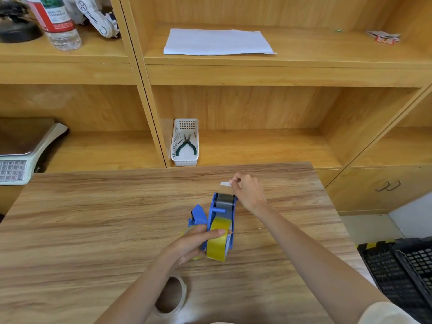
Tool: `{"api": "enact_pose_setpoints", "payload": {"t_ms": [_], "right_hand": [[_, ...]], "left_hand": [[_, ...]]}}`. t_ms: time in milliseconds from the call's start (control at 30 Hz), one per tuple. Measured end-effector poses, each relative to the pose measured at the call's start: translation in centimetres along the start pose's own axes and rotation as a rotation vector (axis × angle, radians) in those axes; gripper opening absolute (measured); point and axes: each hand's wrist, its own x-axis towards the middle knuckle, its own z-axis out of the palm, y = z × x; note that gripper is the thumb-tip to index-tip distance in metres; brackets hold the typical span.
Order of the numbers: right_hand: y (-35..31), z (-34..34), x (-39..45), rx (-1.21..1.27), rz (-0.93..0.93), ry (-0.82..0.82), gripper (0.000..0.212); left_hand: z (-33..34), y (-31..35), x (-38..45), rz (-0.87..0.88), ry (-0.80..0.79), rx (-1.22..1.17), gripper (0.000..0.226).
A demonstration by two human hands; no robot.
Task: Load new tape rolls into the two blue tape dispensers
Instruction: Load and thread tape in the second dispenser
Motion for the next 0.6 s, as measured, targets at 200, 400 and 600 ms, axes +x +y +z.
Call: {"api": "enact_pose_setpoints", "payload": {"t_ms": [200,400,600], "right_hand": [[-0.7,0.0,0.0,-0.009,-0.083,0.016,0.024],[-0.1,0.2,0.3,0.027,-0.047,0.008,0.023],[0.7,0.6,0.3,0.059,0.007,0.02,0.023]], "left_hand": [[0.7,0.2,-0.1,-0.037,0.049,-0.073,0.051],[0.9,0.7,-0.3,-0.031,0.099,-0.028,0.046],[0.9,0.8,-0.8,-0.027,0.09,-0.013,0.045]]}}
